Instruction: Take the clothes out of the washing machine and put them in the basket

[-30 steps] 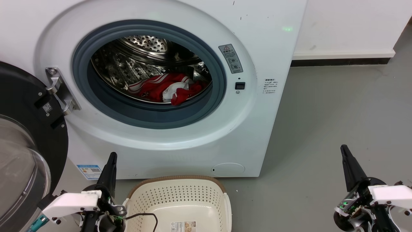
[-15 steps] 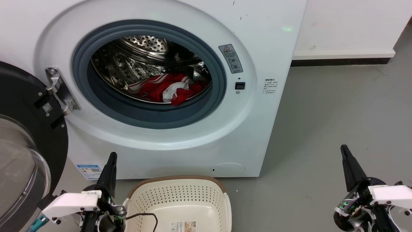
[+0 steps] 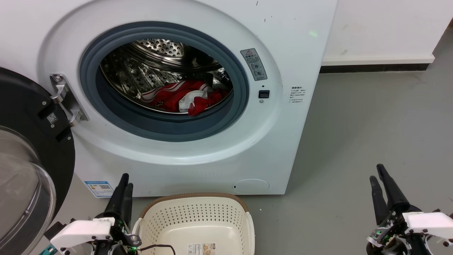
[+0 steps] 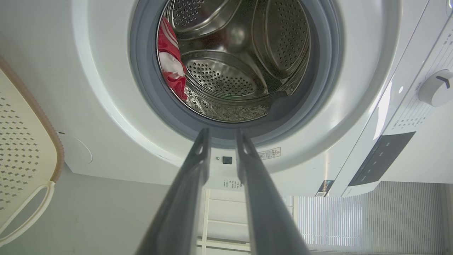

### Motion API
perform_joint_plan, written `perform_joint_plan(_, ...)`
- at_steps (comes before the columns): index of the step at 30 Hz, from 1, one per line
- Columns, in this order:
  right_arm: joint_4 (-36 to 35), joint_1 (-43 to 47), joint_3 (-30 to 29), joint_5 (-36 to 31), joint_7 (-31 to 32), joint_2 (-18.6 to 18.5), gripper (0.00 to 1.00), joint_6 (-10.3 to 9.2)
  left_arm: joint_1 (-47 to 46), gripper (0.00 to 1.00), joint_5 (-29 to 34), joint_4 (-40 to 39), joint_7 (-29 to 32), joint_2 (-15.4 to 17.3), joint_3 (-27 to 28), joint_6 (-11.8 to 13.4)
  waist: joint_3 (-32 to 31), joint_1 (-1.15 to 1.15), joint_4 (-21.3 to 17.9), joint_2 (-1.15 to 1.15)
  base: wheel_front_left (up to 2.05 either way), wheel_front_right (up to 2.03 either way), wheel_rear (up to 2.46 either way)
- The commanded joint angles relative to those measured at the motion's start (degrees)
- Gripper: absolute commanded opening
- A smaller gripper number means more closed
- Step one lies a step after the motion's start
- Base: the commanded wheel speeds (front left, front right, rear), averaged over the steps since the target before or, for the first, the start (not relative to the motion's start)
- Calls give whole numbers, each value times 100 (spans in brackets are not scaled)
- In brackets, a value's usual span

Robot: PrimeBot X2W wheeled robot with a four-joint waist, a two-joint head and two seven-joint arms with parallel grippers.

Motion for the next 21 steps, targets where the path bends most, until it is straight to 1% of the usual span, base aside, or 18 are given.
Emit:
perform_joint_plan(1,-126,-41,24,-2,-64,-1,100,0,-83,100,4,-98,-59,7,-60,0,1,0,1,0,0,0,0)
perform_joint_plan(7,-339,79,97,-77,-245,0,100,0,-92,100,66,-235,-242,7,-259,-1,2,0,6,0,0,0,0)
perform_joint_plan(13,-510,176,62,-330,-408,1,100,0,-102,100,391,-405,-405,8,-360,-1,7,0,15,0,0,0,0)
perform_joint_plan(17,-639,227,8,-817,-512,1,100,0,-131,100,870,-519,-508,8,-419,-1,11,0,24,0,0,0,0)
perform_joint_plan(21,-795,280,11,-1475,-610,2,100,0,-155,100,1340,-640,-606,8,-454,-1,13,0,30,0,0,0,0)
